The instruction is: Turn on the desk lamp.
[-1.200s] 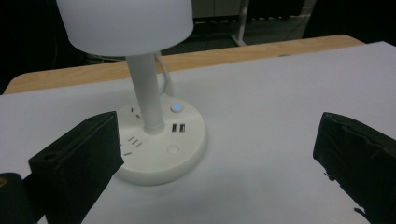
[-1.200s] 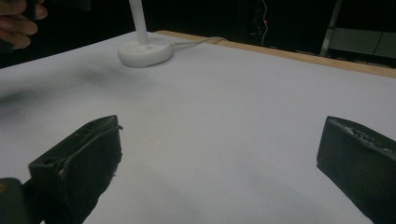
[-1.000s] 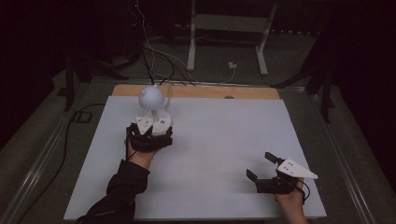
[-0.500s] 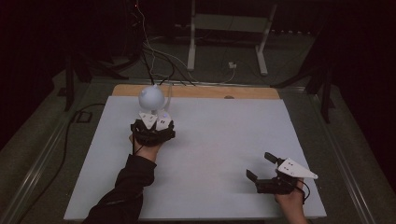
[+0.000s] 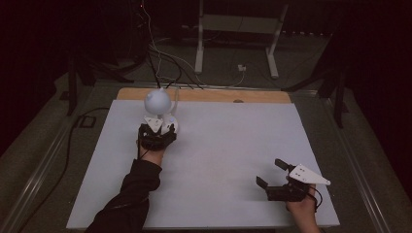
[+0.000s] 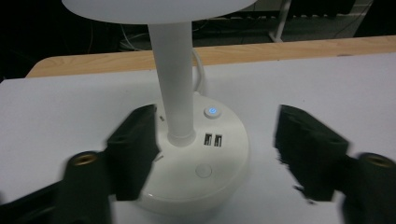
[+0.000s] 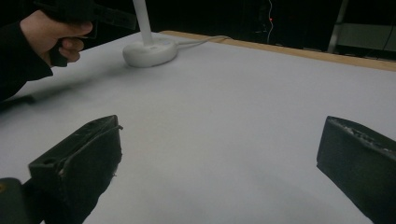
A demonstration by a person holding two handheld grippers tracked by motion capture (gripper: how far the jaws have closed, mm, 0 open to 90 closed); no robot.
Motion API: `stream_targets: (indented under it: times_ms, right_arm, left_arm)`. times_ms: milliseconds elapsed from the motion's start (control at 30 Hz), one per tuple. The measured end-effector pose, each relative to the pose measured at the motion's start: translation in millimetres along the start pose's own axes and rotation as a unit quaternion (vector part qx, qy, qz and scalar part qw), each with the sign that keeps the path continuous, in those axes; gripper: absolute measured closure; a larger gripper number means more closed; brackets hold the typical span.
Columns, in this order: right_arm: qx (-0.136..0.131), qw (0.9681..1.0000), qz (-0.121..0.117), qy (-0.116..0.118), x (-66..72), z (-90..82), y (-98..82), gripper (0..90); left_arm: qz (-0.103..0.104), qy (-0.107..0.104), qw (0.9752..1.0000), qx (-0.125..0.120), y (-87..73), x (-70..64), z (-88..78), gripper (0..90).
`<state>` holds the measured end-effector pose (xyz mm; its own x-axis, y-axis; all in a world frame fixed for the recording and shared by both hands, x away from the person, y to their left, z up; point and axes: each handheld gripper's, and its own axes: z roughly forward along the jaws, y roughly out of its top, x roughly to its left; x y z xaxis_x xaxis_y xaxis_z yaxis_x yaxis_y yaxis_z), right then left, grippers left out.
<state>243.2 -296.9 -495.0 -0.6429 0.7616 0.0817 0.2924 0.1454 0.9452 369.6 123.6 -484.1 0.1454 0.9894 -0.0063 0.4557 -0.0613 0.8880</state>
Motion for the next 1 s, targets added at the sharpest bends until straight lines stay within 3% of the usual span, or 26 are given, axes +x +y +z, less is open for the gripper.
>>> stream_targets:
  times_ms: [267,533,1000]
  right_arm:
    - [0.001,1.0,-0.002,0.001,0.1,0.5,0.0,0.0]
    - [0.002,1.0,-0.001,0.002,0.6,1.1,-0.1,0.0]
    - [0.005,1.0,-0.001,0.003,0.4,2.3,-0.7,0.0]
  left_arm:
    - [0.005,-0.002,1.0,0.005,-1.4,0.6,0.7,56.4]
    - [-0.003,0.004,0.9999,0.015,-2.8,4.1,4.0,67.3]
    - [0.002,-0.033,0.9992,0.025,-6.5,9.5,11.5,87.6]
